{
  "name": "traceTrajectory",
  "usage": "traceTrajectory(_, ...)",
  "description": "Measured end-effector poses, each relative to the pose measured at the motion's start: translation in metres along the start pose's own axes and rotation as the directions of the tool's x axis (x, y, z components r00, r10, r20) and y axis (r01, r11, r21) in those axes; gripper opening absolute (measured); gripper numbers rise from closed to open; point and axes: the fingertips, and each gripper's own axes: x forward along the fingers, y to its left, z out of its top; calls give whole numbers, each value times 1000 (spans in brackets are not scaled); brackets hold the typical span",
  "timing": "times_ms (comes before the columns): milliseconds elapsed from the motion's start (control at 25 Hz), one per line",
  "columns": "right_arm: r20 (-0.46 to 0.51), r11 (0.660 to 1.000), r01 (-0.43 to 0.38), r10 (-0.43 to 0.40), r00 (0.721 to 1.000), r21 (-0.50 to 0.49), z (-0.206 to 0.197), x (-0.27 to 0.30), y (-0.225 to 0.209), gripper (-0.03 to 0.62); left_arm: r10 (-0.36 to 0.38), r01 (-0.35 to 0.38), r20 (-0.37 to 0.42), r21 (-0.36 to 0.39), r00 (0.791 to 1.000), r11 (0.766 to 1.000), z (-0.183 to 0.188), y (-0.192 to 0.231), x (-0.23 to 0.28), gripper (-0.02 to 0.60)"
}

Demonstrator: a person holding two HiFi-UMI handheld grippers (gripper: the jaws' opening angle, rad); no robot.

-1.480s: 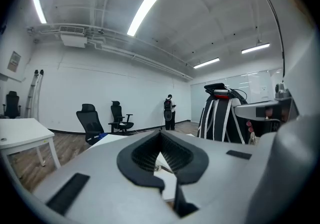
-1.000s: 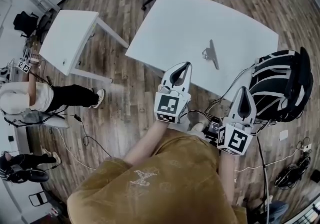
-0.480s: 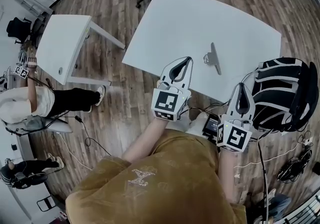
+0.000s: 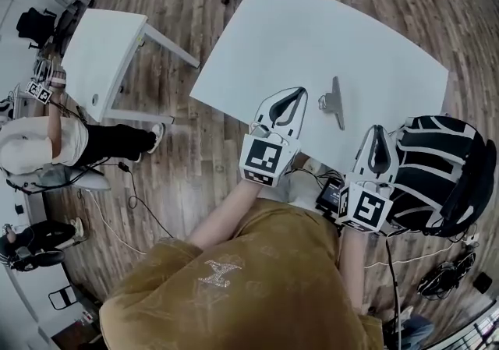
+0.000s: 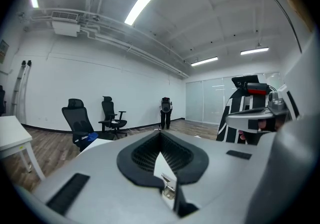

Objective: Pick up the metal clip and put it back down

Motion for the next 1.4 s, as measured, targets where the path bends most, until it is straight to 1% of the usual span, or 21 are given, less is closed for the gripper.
traceTrajectory(200,-3,1000,-29,29,1000,10,-5,24,-14,11,30,-30,-28,7,999,1000,-10,5,23,6)
traceTrajectory(400,-7,1000,-9,9,1000,24,-10,36,-26,9,43,-42,-52,15,998,999,-16,11,39,6)
traceTrajectory(520,-18,999,-13,14,1000,38,-17,43,-26,9,12,-10,-72,30,997,1000,-24,10,48,6)
traceTrajectory(640,-68,1000,-17,18,998,22,-34,54,-21,9,-24,29,-105,45,994,999,-38,9,57,6)
traceTrajectory(800,-137,998,-33,40,990,47,-57,65,-15,9,-48,53,-145,33,988,998,-58,13,70,6)
traceTrajectory(880,-162,998,-34,41,986,44,-69,70,-13,9,-58,63,-160,25,985,998,-67,16,77,6)
traceTrajectory(1080,-220,999,-16,25,975,42,-93,79,-15,9,-76,94,-221,69,972,993,-86,14,88,6)
traceTrajectory(1160,-237,999,-22,32,971,43,-102,82,-13,9,-94,113,-249,62,964,992,-98,12,91,6)
traceTrajectory(1240,-262,998,-50,57,963,34,-113,86,-7,9,-106,125,-277,51,955,991,-111,10,94,6)
traceTrajectory(1320,-303,997,-79,80,949,17,-128,90,0,9,-116,135,-302,42,946,990,-123,8,98,6)
traceTrajectory(1400,-345,996,-86,86,934,17,-145,92,2,9,-129,149,-328,39,936,988,-136,3,100,6)
